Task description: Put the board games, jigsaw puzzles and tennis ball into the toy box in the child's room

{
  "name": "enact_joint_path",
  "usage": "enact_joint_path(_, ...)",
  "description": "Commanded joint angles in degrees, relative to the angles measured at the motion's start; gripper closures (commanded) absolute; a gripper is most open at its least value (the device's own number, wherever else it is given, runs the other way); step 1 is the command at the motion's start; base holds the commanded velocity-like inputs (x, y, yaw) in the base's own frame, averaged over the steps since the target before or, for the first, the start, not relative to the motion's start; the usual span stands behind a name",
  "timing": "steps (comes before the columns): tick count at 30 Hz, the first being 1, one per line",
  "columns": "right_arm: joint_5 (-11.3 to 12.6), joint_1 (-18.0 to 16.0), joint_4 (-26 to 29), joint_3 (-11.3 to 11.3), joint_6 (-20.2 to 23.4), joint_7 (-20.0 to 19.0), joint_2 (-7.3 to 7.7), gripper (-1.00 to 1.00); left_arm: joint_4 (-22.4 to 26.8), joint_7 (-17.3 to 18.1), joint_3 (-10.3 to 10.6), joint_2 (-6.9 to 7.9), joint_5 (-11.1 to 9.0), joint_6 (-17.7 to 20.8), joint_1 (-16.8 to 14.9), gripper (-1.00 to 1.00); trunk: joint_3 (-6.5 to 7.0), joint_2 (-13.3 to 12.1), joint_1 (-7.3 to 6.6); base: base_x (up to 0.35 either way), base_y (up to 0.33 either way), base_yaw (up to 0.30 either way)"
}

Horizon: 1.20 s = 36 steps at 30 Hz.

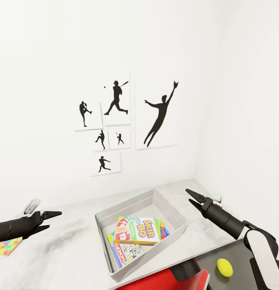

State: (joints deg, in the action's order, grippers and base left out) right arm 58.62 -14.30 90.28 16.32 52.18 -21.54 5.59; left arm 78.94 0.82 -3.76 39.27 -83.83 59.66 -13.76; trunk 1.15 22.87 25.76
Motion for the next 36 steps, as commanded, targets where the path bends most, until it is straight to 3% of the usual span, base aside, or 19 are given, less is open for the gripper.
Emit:
enact_joint_path(1,-0.27,-0.03,-0.01,0.09,0.28,-0.36,0.0,-1.0,-0.01,0.12,-0.05,0.0,0.07,0.25,-0.04,-1.0,-0.07,0.05,0.02,-0.007,0.0,0.071)
enact_joint_path(28,-0.26,-0.03,-0.07,0.19,0.21,-0.43,-0.05,-1.0,0.14,0.21,-1.59,0.16,-0.63,0.34,-0.02,-1.0,-0.77,0.04,0.02,-0.002,0.0,0.057)
enact_joint_path(36,-0.26,-0.03,-0.1,0.2,0.24,-0.43,-0.05,-1.0,0.12,0.22,-1.65,0.15,-0.63,0.34,-0.02,-1.0,-0.78,0.04,0.02,-0.135,0.0,0.042)
